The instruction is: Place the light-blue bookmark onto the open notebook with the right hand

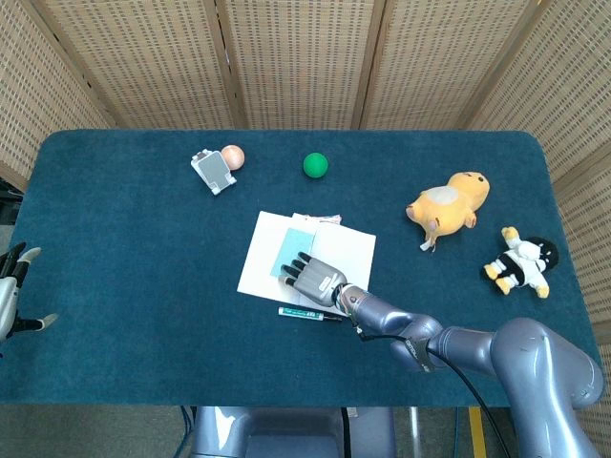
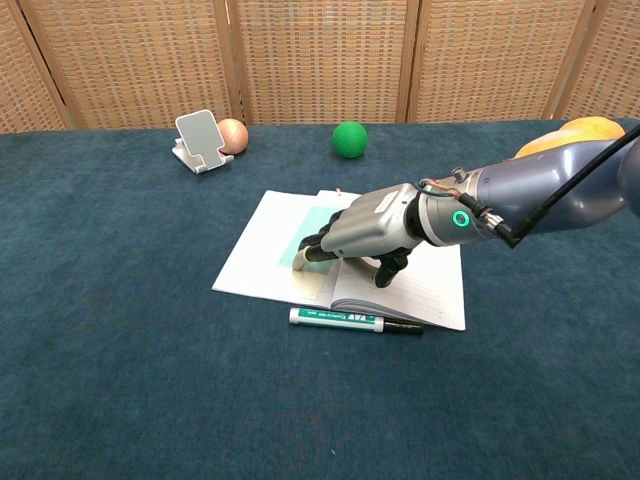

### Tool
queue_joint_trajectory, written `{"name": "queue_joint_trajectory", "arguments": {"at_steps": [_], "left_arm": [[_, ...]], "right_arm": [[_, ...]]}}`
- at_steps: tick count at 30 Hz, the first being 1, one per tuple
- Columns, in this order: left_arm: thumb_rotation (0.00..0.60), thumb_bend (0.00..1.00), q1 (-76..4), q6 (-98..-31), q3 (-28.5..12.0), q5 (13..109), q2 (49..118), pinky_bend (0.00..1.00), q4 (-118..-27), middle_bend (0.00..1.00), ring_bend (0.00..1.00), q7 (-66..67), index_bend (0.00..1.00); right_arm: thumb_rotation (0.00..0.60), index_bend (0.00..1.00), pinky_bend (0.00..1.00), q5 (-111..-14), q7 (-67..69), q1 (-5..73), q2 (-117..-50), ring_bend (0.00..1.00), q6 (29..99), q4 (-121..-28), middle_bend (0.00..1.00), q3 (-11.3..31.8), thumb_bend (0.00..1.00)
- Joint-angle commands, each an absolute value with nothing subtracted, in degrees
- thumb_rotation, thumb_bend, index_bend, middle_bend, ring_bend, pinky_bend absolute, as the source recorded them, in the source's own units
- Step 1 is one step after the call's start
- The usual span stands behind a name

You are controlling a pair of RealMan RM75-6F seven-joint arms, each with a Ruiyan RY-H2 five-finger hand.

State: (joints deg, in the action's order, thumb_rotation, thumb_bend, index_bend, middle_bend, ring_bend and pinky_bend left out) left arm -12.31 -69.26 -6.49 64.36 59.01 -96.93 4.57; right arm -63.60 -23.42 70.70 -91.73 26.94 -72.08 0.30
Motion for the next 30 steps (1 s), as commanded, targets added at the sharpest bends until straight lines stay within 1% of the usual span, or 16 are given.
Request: {"name": "queue_joint_trajectory", "arguments": {"at_steps": [1,15,30], "left_arm": [[0.6,0.0,-12.4,-69.2,-6.5,64.3,59.1,0.0,-96.9,0.0,0.0,4.7,0.0],[0.6,0.0,-12.5,-69.3,-6.3,64.4,59.2,0.0,-97.1,0.0,0.0,5.1,0.0],[0.6,0.0,-12.5,-69.2,-6.3,64.4,59.1,0.0,-97.0,0.0,0.0,4.8,0.0]], "right_arm": [[0.6,0.0,0.0,-63.9,-23.6,70.6,-91.3,0.0,27.2,-72.4,0.0,0.1,1.0],[0.6,0.0,0.0,-67.6,-23.8,70.0,-91.0,0.0,28.7,-72.6,0.0,-0.8,1.0],[0.6,0.0,0.0,-69.9,-25.8,70.7,-91.4,0.0,28.3,-71.4,0.0,-0.9,1.0]]}}
